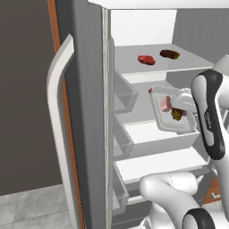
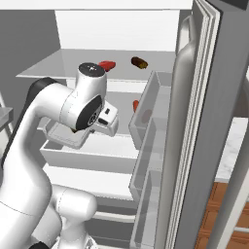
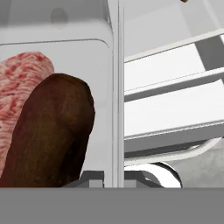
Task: Place the tupperware on the second highest shelf of the fridge. Make space for the tupperware among the existing items by rearranging them on the shelves if needed. Close the fridge door when finished.
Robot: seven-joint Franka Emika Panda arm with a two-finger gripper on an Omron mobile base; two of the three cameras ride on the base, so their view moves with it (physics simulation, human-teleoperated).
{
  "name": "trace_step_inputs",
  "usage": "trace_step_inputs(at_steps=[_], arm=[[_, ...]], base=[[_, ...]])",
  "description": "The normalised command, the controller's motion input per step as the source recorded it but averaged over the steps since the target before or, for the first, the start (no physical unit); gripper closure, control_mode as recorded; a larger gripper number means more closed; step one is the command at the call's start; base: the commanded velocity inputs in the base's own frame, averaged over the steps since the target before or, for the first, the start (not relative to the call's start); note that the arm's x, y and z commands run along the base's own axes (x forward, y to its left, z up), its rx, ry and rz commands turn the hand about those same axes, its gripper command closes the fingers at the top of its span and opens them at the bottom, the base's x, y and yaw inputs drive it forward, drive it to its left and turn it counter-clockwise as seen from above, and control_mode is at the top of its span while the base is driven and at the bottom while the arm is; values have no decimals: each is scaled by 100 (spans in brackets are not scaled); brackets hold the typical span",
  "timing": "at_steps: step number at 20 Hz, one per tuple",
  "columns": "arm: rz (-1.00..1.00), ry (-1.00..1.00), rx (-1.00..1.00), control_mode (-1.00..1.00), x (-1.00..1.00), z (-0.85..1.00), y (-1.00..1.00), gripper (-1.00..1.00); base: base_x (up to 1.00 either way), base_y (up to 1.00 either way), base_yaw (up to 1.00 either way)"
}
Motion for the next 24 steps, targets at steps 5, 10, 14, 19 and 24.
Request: trace_step_inputs(at_steps=[5,10,14,19,24], arm=[[-52,0,0,-100,0,-15,0,100],[-63,0,0,-100,0,-30,-6,100],[-66,-4,7,-100,2,-46,-12,100],[-53,0,13,-100,12,-19,2,100],[-15,0,24,-100,21,0,4,100]], base=[[0,0,0],[0,0,0],[0,0,0],[0,0,0],[0,0,0]])
